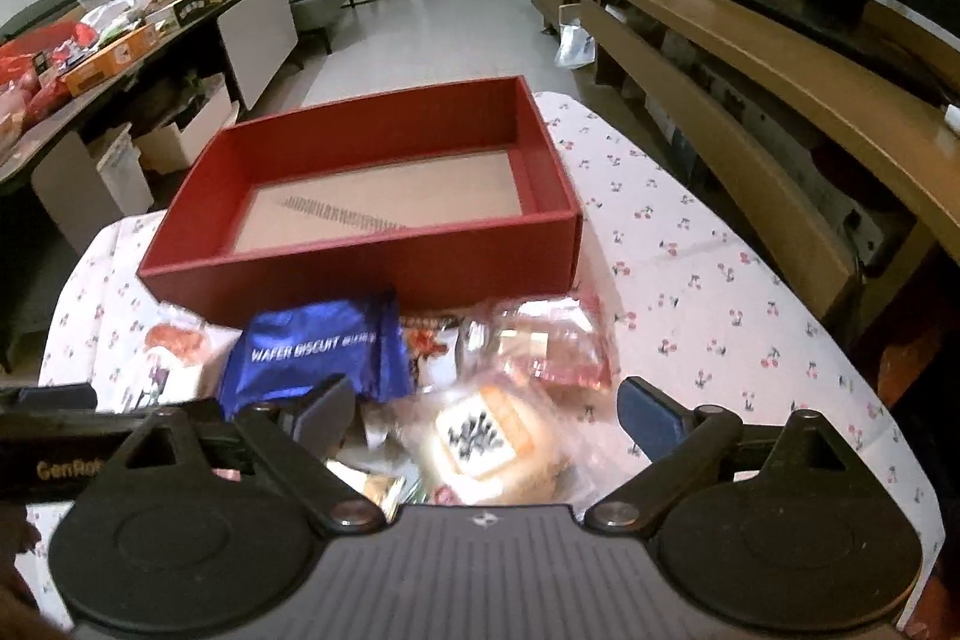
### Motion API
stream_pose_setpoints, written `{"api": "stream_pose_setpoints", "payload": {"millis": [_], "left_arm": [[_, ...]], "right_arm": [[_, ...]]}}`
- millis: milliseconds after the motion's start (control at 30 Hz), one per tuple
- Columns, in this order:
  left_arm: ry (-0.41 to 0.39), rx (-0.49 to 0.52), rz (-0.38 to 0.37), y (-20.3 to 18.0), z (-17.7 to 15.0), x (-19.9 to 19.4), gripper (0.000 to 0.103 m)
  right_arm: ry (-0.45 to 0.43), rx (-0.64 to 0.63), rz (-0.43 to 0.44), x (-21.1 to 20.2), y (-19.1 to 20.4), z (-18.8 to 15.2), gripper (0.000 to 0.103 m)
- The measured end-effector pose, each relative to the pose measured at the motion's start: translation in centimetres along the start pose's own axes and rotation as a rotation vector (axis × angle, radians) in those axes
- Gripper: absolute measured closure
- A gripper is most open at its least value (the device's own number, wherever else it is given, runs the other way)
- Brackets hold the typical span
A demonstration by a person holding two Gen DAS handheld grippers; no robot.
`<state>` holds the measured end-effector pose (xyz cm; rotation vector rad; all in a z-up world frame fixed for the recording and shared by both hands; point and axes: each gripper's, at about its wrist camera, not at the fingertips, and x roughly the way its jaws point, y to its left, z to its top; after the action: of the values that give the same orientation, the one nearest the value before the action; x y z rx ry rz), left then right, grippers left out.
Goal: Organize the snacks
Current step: 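Move the right gripper toward the clear bun bag while the left gripper approaches the pink sausage pack, then close the right gripper on the clear bun bag while the left gripper hovers over the snacks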
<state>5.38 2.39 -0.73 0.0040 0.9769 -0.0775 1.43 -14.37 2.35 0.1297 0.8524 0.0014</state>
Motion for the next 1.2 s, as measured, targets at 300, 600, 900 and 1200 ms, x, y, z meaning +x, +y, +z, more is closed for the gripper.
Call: {"api": "stream_pose_setpoints", "payload": {"millis": [300, 600, 900, 1200], "left_arm": [[0.041, -0.026, -0.010, 0.8, 0.4, 1.4, 0.002], [0.049, 0.032, 0.008, -1.5, -0.4, 1.6, 0.000], [0.052, 0.114, 0.090, -2.9, -1.5, 2.5, 0.010], [0.064, 0.053, -0.007, -0.6, -1.7, 1.0, 0.036]], "right_arm": [[0.050, 0.011, -0.001, 1.5, -1.0, 1.1, 0.002], [0.067, 0.036, 0.002, 1.6, -1.8, 0.9, 0.002], [0.070, 0.048, 0.012, 1.5, -2.4, 0.7, 0.002], [0.096, 0.069, 0.016, 1.7, -3.6, 0.3, 0.008]]}}
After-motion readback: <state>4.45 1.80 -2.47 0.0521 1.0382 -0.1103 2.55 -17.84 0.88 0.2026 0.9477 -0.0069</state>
